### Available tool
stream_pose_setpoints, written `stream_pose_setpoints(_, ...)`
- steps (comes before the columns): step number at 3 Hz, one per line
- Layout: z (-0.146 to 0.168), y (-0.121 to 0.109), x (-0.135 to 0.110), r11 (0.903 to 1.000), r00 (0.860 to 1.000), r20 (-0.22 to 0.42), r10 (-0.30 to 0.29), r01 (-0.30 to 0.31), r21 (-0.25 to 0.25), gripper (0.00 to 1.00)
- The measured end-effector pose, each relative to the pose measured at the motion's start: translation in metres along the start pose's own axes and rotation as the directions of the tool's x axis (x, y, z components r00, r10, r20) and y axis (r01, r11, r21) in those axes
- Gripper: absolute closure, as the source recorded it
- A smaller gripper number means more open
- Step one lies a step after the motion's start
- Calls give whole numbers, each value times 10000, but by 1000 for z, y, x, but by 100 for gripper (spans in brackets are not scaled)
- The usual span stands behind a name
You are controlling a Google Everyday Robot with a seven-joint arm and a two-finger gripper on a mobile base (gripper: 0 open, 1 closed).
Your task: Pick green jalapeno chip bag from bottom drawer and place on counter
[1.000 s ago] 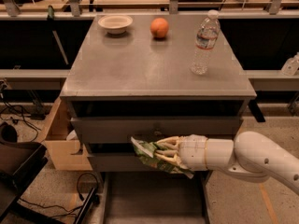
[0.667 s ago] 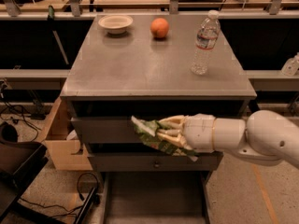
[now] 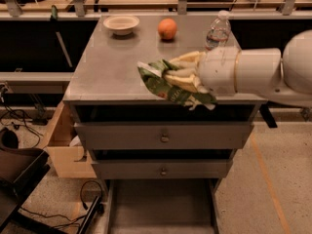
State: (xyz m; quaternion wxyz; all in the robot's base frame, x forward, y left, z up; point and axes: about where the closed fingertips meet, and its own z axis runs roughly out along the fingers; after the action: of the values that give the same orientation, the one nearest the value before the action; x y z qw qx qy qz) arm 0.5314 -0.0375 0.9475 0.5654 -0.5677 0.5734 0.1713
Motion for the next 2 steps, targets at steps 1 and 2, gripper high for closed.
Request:
stream_pose_setpoints(1, 12, -47, -37, 9946, 9945, 137, -1034, 1035, -49, 100)
stream_pose_setpoints(2, 51, -88, -50, 9821, 9810, 763, -1785, 1824, -472, 100)
